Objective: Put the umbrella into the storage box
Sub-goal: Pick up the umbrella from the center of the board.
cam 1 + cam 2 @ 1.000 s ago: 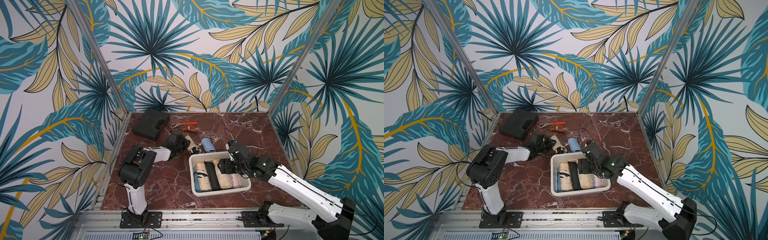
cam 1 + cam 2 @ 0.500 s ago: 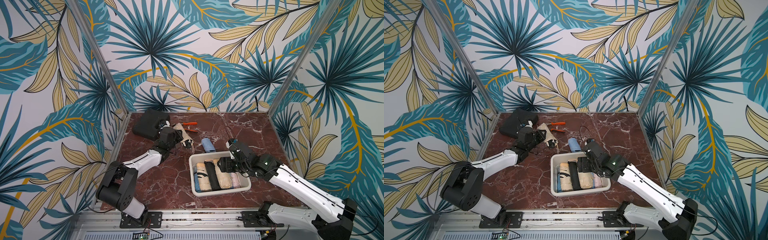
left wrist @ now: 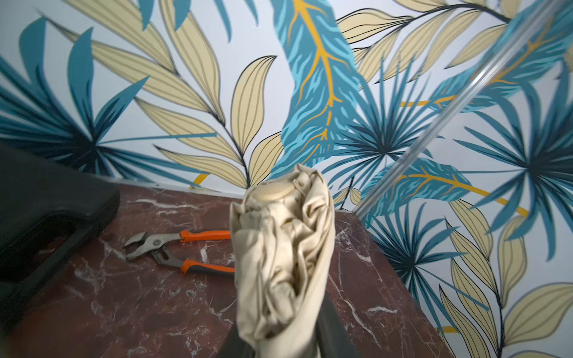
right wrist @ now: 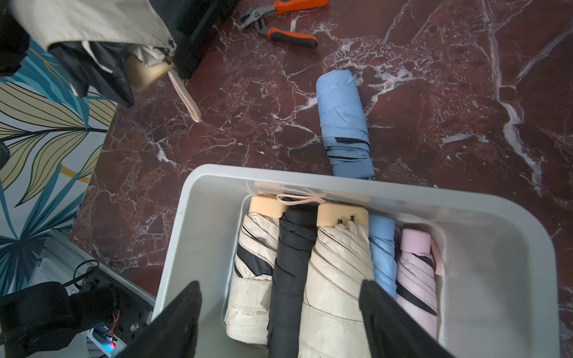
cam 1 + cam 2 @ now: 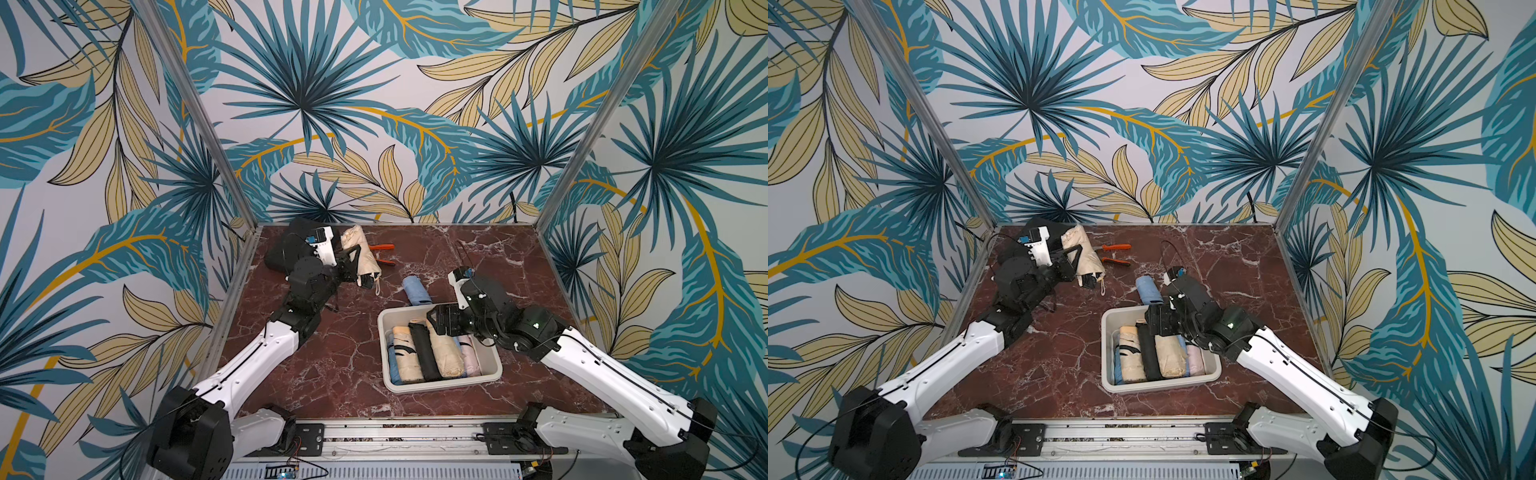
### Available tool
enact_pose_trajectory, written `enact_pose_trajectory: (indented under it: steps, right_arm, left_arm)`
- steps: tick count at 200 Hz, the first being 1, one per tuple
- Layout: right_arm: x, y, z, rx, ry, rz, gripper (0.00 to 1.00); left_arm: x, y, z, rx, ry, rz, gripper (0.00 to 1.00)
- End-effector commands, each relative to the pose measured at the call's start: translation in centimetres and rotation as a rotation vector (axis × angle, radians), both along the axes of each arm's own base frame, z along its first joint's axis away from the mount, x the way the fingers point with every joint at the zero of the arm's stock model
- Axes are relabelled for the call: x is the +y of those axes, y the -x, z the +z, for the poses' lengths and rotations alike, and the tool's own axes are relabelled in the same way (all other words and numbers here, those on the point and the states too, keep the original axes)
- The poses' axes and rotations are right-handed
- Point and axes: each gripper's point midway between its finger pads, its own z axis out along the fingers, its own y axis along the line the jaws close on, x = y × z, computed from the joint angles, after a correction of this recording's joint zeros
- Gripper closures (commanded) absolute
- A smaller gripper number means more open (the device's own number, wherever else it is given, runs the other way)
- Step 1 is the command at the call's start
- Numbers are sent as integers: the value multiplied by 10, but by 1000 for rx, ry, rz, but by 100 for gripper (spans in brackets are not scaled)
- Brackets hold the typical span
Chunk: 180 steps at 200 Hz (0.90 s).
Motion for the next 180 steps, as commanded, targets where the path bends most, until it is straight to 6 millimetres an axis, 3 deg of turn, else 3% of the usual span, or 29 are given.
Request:
enact_pose_trajectory:
  steps: [1,72,106,136,180]
  right_arm:
    - [6,-2,18,-53,-35,29,17]
    - [-16,13,49,-141,-43,44,3]
    - [-29,24,67,-111,-39,29,1]
    - [-38,32,80,-63,-35,10,1]
    - [-29,41,76,40,-69,50,0]
  left_arm:
    - [-18,30,42,-244,-90,-159,100]
    - [-70,91,53,-539,-311,-567,100]
    - [-105,129,26,-768,-628,-730,100]
    - [-124,139,11,-896,-827,-752,100]
    - [-151,158,-5,-1136,-1060,-757,100]
